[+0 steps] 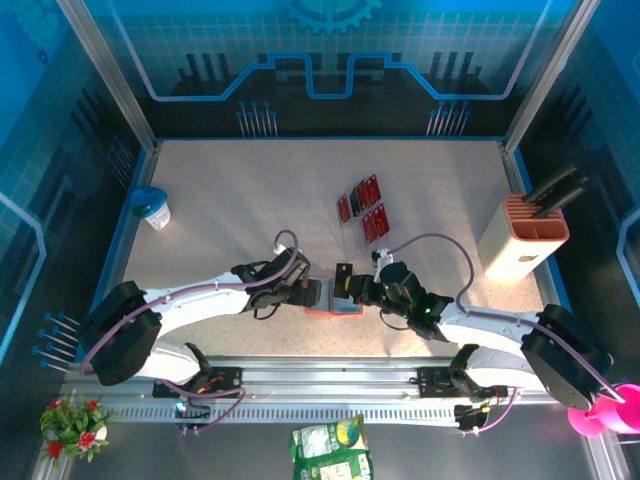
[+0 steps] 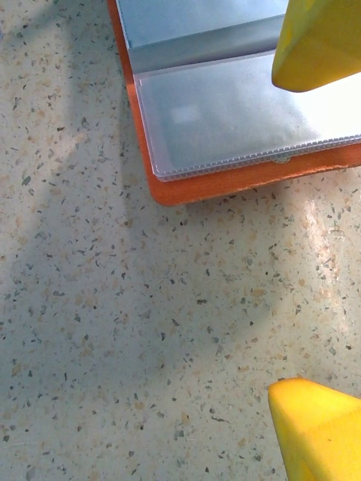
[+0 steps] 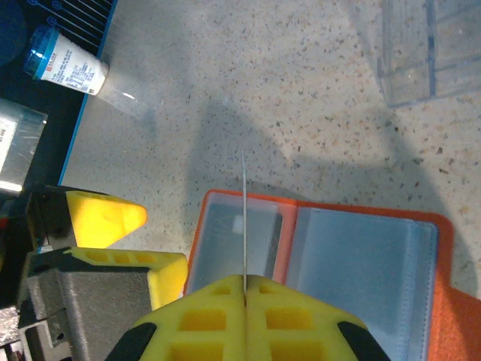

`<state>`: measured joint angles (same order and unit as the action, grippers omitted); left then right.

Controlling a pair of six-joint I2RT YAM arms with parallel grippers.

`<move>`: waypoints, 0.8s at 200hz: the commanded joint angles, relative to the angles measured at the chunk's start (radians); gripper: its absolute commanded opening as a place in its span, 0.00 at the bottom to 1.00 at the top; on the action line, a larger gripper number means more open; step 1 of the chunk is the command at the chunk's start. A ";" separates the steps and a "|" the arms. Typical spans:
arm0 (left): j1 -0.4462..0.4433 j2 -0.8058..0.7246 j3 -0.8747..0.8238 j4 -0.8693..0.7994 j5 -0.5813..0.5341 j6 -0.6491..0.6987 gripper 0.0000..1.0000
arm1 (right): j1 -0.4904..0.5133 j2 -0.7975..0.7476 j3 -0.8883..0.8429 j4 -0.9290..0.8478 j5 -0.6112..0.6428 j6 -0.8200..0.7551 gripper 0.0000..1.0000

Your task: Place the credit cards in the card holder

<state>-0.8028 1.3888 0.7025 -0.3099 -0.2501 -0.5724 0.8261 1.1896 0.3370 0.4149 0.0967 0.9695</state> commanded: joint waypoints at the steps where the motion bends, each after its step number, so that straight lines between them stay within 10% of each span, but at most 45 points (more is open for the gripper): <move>1: -0.009 0.001 -0.009 -0.008 -0.027 0.024 0.99 | 0.022 0.014 -0.021 0.104 0.040 0.038 0.00; 160: -0.015 0.022 -0.068 0.042 -0.033 0.007 0.99 | 0.048 0.052 -0.066 0.161 0.092 0.040 0.00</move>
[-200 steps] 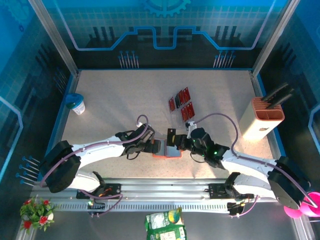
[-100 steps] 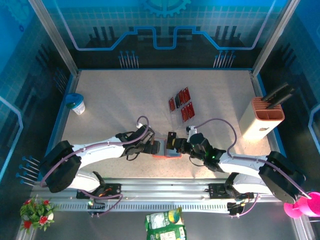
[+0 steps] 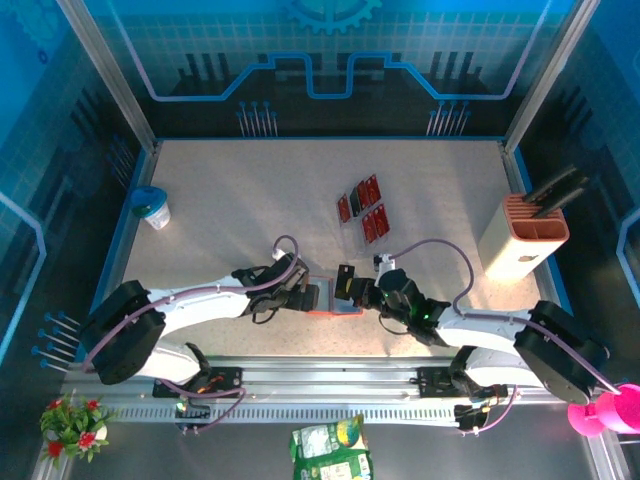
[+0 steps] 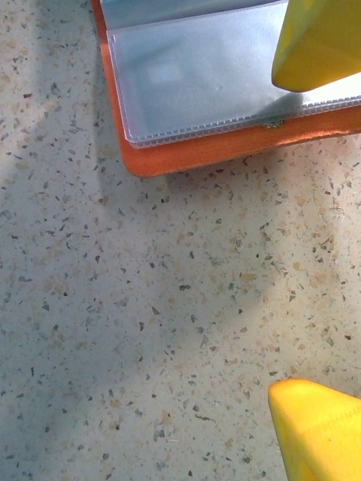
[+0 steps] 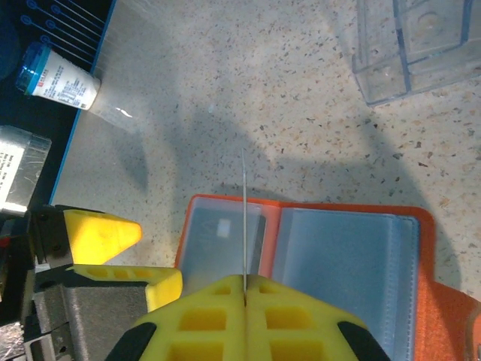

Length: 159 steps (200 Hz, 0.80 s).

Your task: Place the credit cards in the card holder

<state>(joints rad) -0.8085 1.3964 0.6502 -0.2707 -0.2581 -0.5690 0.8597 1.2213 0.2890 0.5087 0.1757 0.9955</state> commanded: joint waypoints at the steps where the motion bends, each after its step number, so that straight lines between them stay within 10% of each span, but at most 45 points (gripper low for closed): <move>1: -0.009 0.016 -0.015 0.003 -0.024 0.003 0.99 | 0.015 0.021 -0.019 0.069 0.013 0.014 0.00; 159: -0.020 0.041 -0.031 -0.025 -0.043 -0.027 0.99 | 0.014 0.172 -0.017 0.236 -0.039 0.028 0.00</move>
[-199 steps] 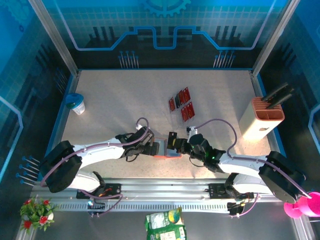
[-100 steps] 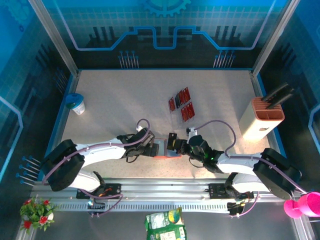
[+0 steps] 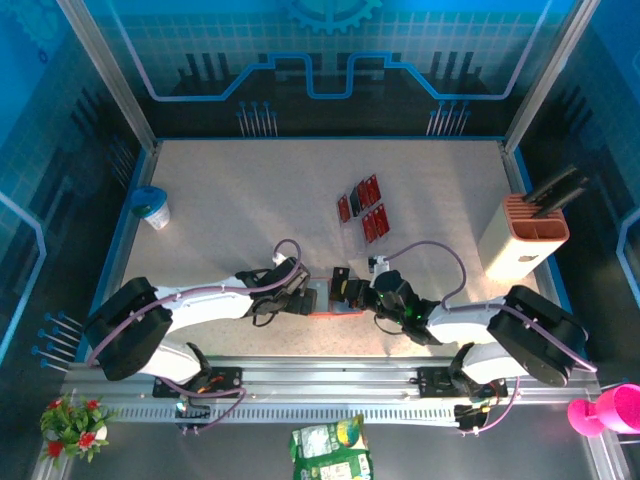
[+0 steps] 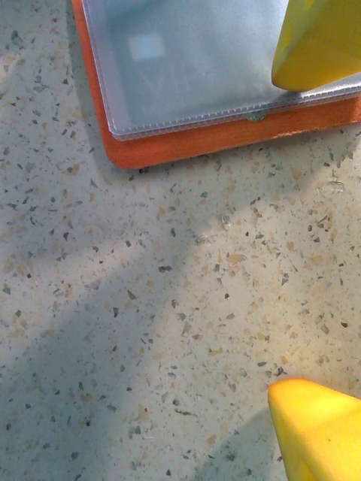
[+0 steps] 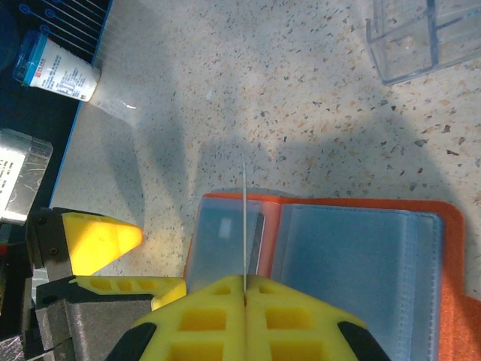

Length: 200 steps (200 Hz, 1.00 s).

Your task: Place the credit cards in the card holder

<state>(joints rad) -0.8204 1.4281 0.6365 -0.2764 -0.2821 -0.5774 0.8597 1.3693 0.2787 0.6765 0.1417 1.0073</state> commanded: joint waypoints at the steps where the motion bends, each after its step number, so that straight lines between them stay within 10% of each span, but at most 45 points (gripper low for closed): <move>1: -0.008 0.009 -0.017 -0.020 -0.020 -0.019 0.99 | 0.014 0.025 -0.008 0.068 -0.006 0.017 0.00; 200: -0.009 0.012 -0.029 -0.010 -0.017 -0.021 0.99 | 0.016 0.161 -0.061 0.215 -0.043 0.077 0.00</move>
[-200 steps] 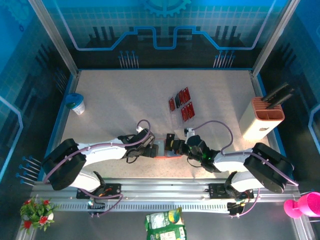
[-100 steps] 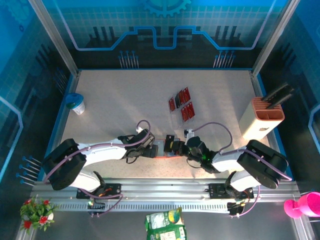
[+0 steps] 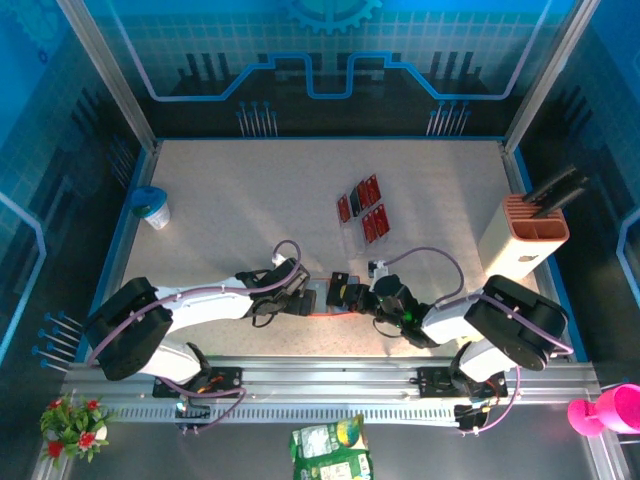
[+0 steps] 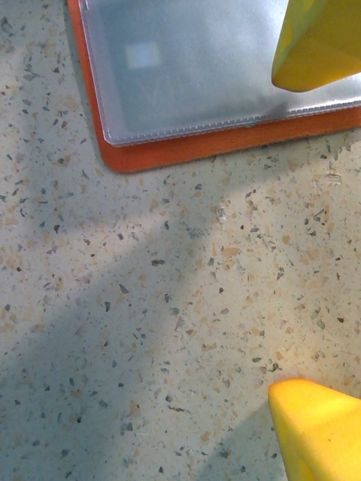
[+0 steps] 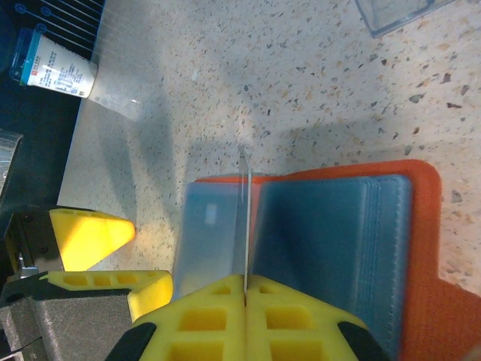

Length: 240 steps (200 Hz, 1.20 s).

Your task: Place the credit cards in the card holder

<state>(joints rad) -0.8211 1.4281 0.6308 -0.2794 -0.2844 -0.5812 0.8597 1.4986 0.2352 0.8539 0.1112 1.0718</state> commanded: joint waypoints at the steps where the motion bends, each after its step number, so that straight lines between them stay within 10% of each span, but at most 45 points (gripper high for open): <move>1: -0.008 0.012 -0.023 -0.007 -0.015 -0.017 0.99 | 0.016 0.033 -0.017 0.039 -0.013 0.013 0.00; 240: -0.008 -0.028 -0.054 -0.003 -0.015 -0.034 0.99 | 0.014 0.178 0.032 0.140 -0.083 0.058 0.00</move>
<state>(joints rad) -0.8223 1.4181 0.6048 -0.2527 -0.2958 -0.5961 0.8597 1.7138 0.2550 1.0943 0.0143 1.1599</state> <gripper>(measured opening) 0.992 0.058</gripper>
